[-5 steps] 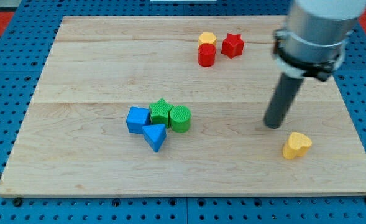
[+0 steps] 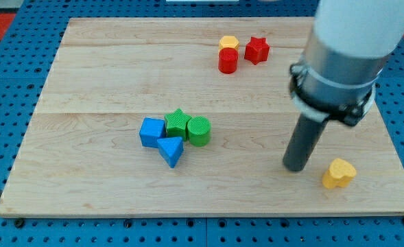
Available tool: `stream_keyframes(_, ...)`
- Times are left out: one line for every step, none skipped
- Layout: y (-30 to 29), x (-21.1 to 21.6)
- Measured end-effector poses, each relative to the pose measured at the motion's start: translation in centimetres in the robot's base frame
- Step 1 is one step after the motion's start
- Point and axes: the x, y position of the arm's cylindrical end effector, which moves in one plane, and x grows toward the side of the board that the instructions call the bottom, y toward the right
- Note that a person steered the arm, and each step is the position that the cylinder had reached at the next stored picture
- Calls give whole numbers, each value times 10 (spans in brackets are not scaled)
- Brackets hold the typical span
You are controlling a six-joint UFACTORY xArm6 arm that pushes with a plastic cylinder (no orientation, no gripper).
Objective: Slide the blue triangle above the yellow heart
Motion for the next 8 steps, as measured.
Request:
stream_keyframes(-85,21)
stream_keyframes(-186,8)
stream_keyframes(-192,-38)
stream_keyframes(-120,-44)
stream_keyframes(-74,-44)
stream_keyframes(-102,-54)
stream_keyframes(-102,-74)
stream_keyframes(-100,-93)
